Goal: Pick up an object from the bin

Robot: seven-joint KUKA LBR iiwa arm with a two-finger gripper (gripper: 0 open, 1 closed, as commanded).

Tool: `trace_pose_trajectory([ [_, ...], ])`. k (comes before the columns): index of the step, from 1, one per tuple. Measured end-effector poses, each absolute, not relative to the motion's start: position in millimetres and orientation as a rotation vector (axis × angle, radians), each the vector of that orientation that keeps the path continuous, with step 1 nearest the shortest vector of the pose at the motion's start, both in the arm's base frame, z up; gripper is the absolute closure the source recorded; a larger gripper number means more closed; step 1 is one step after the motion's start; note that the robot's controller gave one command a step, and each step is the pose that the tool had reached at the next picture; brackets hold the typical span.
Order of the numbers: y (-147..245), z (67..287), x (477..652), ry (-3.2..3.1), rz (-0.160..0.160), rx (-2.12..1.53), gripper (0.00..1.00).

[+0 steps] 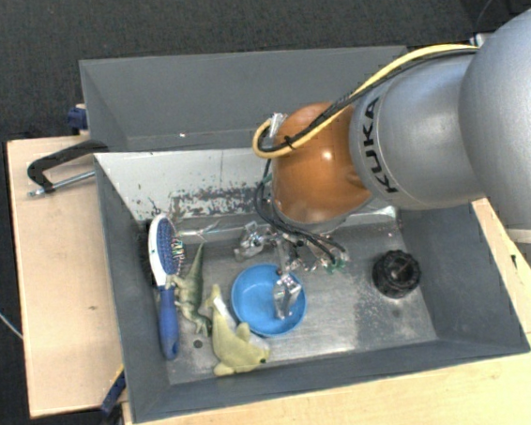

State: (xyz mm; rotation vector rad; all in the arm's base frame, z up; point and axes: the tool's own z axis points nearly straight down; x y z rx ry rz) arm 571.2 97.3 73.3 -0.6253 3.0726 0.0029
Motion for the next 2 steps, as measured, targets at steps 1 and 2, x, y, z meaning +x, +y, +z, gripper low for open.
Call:
trace_pose_trajectory([
  [1,99,77,574.7,3.060,0.006,-0.621,1.00],
  [2,107,240,554.3,3.052,0.001,-0.677,1.00],
])
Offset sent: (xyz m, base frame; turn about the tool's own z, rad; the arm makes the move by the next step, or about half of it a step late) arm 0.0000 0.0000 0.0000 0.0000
